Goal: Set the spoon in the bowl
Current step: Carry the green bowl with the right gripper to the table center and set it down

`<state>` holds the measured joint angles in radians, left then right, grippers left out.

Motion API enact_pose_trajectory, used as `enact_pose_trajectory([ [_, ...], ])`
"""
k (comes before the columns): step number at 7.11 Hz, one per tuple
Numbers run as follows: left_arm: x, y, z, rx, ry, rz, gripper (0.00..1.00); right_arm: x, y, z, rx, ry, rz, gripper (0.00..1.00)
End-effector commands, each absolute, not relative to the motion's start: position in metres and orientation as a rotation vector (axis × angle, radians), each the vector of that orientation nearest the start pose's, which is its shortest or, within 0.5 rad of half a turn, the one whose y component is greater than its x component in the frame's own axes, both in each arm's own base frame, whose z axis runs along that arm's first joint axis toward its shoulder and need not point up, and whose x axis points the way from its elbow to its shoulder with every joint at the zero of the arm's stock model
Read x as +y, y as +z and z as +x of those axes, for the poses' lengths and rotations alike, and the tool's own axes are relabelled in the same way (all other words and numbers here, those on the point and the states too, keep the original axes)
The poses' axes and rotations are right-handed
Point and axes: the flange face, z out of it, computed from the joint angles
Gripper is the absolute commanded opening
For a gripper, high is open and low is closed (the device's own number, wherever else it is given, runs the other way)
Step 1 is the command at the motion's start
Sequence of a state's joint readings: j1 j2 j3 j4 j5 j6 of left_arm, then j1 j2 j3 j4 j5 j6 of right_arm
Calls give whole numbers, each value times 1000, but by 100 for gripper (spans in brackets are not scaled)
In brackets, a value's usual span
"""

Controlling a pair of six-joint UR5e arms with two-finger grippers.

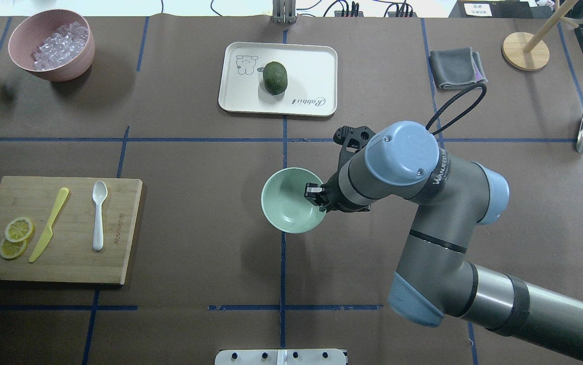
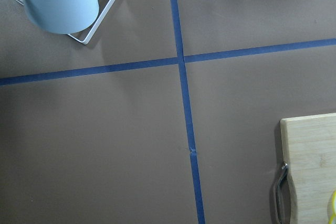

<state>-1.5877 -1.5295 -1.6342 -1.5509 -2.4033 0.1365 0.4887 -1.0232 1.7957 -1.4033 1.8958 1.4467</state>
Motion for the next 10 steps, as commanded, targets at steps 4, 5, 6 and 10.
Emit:
enact_pose_trajectory([
  [4,-473,646,-68,831,113,65,100,-403,229,-561,-924,186,-26,4],
  [5,-472,647,-68,830,112,62,100,-401,231,-561,-924,184,-29,19],
  [6,-473,647,-68,830,112,62,100,-401,230,-561,-928,181,-32,60],
  [10,-479,615,-68,825,138,125,100,-416,185,-500,-1031,203,7,100],
])
